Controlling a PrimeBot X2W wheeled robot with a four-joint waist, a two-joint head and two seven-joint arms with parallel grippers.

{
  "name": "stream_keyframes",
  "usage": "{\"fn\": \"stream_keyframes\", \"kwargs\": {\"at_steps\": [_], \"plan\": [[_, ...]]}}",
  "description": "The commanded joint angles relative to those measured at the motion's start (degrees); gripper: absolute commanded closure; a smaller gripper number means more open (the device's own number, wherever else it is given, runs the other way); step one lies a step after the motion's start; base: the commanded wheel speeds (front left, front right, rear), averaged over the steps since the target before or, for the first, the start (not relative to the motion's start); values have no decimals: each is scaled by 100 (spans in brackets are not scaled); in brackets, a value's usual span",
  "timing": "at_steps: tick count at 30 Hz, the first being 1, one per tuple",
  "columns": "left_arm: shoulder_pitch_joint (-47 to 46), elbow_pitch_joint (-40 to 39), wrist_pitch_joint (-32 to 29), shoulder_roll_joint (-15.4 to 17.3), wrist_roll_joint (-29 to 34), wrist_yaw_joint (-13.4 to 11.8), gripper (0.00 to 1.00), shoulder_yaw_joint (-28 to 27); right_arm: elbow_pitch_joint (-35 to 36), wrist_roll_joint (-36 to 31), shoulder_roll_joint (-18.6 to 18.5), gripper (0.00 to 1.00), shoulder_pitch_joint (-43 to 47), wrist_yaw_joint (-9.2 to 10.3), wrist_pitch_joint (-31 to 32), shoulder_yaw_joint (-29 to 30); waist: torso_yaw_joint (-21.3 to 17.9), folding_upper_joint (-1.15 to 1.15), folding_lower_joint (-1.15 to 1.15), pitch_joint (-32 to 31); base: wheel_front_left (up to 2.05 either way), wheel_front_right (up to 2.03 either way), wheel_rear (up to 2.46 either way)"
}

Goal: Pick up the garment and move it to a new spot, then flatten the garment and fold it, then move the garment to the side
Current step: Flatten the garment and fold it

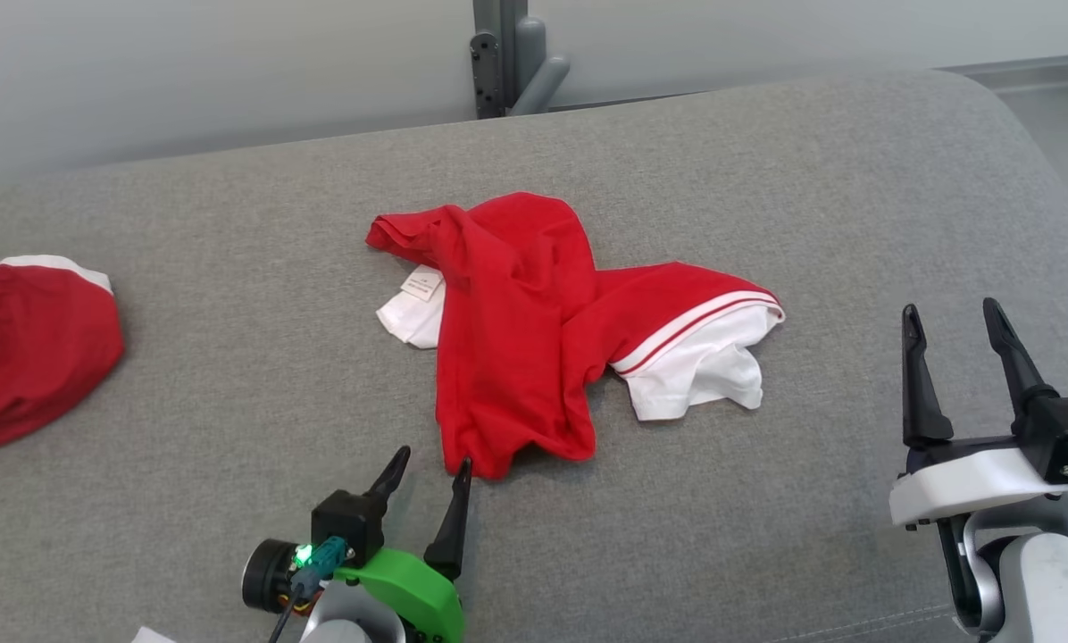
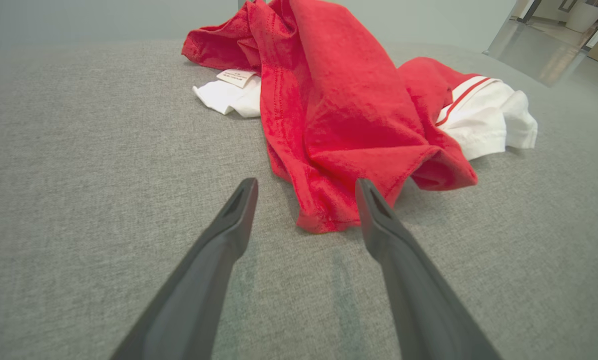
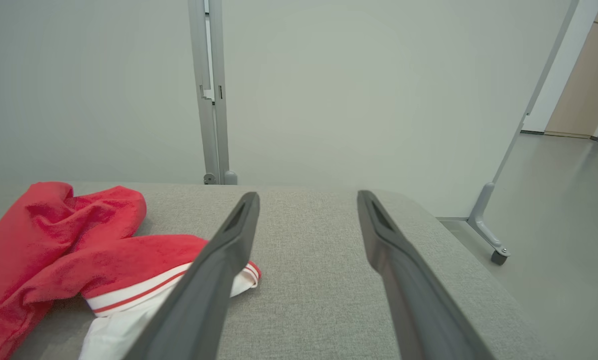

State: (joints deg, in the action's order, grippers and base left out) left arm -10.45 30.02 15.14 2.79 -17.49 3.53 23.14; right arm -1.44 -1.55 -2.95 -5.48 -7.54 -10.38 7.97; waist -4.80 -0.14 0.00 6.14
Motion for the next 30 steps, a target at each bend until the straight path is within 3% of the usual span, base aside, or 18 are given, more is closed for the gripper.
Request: {"fn": "stream_keyframes", "kwargs": {"at_steps": [1, 11, 12, 13, 14, 18, 23, 30], "plan": [[-197, 131, 1, 20, -61, -32, 0, 15, 17, 98, 3, 0, -86, 10, -69, 41, -193, 14, 0, 149, 0, 0, 0], [-670, 996, 1, 20, -268, -255, 0, 115, -106, 364, 5, 0, -227, 10, -297, 156, -473, 14, 0, 355, 0, 0, 0], [-690, 1027, 1, 20, -287, -235, 21, 141, -114, 379, 5, 0, -235, 10, -303, 162, -478, 14, 0, 361, 0, 0, 0], [-698, 1061, 0, 20, -298, -193, 64, 178, -123, 384, 5, 0, -243, 10, -316, 174, -480, 14, 0, 361, 0, 0, 0], [-710, 1083, -1, 20, -320, -160, 100, 209, -125, 383, 5, 0, -252, 10, -338, 191, -477, 14, 0, 359, 0, 0, 0], [-747, 1033, -1, 21, -292, -103, 100, 283, -158, 381, 6, 0, -260, 10, -377, 253, -396, 14, 0, 313, 0, 0, 0], [-644, 787, 0, 33, -220, -203, 100, 76, -210, 394, 5, 0, -205, 10, -397, 296, -244, 14, 0, 232, 0, 0, 0], [-276, 159, 1, 286, -118, -423, 100, -706, -387, 448, 3, 0, -79, 10, -413, 373, 53, 14, 0, 182, 0, 0, 0]]}}
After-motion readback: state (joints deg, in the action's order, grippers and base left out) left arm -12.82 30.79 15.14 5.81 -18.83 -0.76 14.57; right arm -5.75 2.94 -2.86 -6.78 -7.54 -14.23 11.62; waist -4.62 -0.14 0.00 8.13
